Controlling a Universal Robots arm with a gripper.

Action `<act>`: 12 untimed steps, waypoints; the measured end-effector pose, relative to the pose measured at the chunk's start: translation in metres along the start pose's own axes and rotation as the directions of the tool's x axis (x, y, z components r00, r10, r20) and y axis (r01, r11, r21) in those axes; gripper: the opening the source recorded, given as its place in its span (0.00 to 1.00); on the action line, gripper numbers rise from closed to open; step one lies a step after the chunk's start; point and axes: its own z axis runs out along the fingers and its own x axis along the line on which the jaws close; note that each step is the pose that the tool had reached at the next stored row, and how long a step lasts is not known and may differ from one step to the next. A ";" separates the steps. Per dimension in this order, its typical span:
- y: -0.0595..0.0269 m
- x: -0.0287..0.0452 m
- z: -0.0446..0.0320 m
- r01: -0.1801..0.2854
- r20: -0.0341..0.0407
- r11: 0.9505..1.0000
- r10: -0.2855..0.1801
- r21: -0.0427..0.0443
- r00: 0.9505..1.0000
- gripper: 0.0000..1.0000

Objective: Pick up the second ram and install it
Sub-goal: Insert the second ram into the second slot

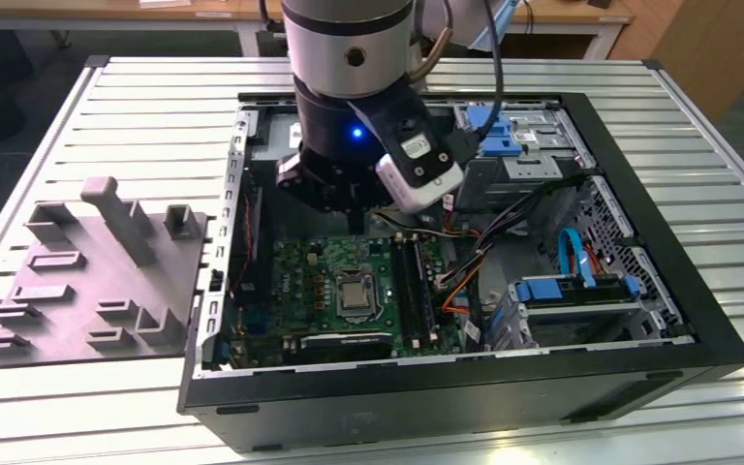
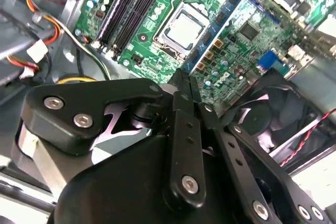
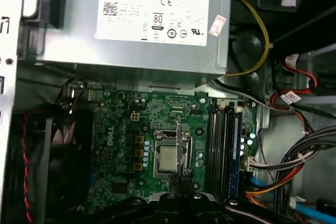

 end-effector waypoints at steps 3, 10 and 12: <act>0.0000 0.0000 0.0005 -0.051 0.002 0.999 0.051 0.002 0.999 0.11; 0.0000 0.0000 0.0007 -0.055 0.002 0.998 0.055 0.002 0.998 0.11; -0.0001 -0.0013 0.0012 -0.055 0.002 0.998 0.055 0.002 0.998 0.11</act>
